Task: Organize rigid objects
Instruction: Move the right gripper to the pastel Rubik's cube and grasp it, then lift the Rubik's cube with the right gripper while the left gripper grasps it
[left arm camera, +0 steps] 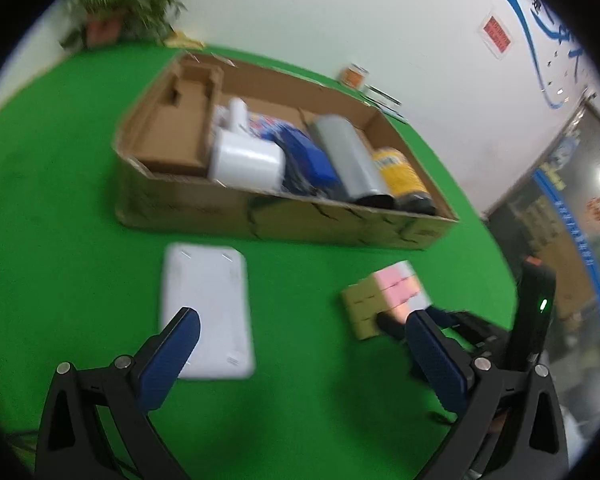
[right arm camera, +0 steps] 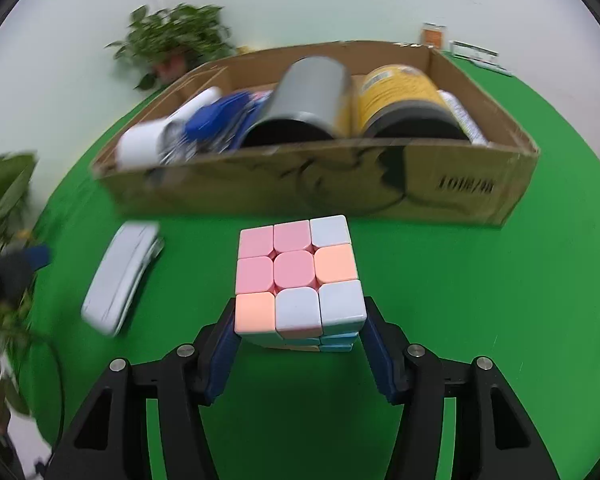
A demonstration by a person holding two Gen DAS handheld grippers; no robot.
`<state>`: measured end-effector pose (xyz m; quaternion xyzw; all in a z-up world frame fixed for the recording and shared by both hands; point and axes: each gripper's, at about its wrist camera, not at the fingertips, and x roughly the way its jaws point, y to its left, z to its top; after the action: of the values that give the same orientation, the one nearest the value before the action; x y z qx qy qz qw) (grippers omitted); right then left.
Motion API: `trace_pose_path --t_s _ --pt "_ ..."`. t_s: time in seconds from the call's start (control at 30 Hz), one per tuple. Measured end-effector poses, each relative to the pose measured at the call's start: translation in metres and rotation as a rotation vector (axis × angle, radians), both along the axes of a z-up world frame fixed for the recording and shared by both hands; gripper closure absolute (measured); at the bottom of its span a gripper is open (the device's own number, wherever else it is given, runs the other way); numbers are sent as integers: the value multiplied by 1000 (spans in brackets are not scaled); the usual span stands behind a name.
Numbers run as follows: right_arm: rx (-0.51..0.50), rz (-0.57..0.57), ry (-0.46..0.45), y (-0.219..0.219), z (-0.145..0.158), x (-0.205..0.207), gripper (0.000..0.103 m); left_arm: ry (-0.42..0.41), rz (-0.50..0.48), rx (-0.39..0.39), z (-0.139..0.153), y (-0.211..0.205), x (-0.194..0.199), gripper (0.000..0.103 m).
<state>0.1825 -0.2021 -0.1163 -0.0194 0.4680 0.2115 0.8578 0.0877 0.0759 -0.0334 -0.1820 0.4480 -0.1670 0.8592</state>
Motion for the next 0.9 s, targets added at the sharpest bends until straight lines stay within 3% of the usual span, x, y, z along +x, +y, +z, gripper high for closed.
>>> trace_pose_path --t_s 0.1,0.17,0.2,0.23,0.37,0.5,0.63,0.73,0.9 --pt "93 116 58 0 2 -33 46 104 -94 -115 -15 -15 0 1" --pt "118 160 16 2 7 -53 32 156 -157 -189 -23 -25 0 1" --pt "114 165 -23 1 11 -60 14 176 -183 -218 -27 -30 1 1" --pt "106 168 -63 1 12 -66 10 195 -194 -229 -31 -34 1 1" --pt "91 202 -52 7 4 -69 12 290 -180 -223 -49 -41 6 2" --pt "76 221 -59 18 -1 -64 17 328 -152 -224 -57 -38 2 2" --pt "26 263 -60 33 -10 -60 45 373 -123 -245 -65 -33 -6 2" --pt "-11 269 -103 40 -12 -67 46 413 -110 -268 -72 -28 -5 2" --pt "64 221 -48 36 -11 -67 47 434 -81 -306 -76 -22 -8 2"
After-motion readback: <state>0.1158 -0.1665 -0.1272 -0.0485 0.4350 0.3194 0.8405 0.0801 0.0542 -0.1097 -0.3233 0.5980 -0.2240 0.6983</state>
